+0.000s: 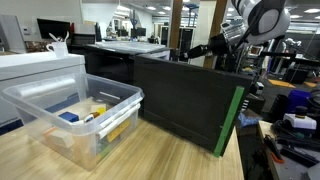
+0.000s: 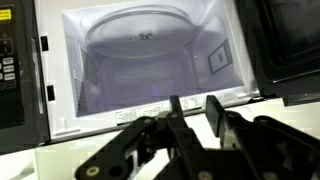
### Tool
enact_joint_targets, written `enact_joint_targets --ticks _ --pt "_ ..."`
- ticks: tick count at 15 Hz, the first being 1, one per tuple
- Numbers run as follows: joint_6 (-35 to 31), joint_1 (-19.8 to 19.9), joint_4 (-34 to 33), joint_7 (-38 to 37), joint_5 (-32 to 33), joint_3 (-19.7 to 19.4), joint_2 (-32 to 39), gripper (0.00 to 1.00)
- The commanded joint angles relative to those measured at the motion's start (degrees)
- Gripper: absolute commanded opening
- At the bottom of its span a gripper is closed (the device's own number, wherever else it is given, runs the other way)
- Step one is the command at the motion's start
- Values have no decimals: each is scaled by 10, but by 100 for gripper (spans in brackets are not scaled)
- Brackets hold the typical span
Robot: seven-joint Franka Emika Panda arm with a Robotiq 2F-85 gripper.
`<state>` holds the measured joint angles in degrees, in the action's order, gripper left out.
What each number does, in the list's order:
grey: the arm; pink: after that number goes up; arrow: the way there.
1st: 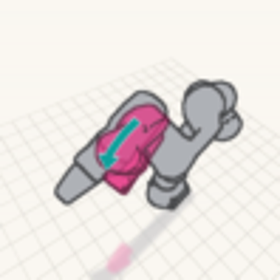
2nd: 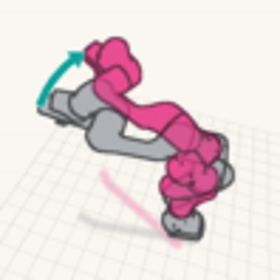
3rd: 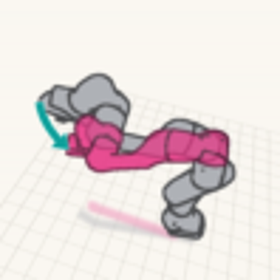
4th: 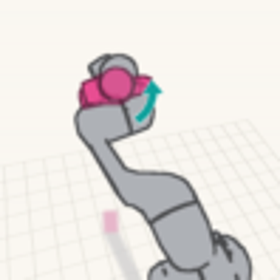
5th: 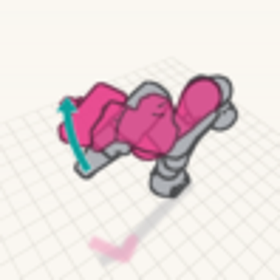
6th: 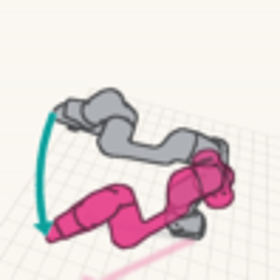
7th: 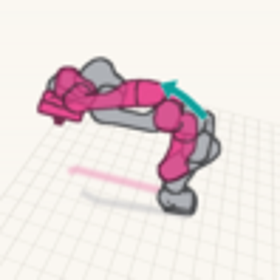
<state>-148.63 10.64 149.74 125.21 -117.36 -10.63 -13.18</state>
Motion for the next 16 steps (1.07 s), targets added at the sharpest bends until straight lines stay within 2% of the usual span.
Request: enact_joint_targets --ticks 1,6,8,16 --pt "5 13 9 7 -12 24 8 65" --pt "1 9 26 2 -16 37 39 98" --pt "-13 14 24 8 -16 31 60 100" --pt "-91 7 -24 -27 100 31 96 100"
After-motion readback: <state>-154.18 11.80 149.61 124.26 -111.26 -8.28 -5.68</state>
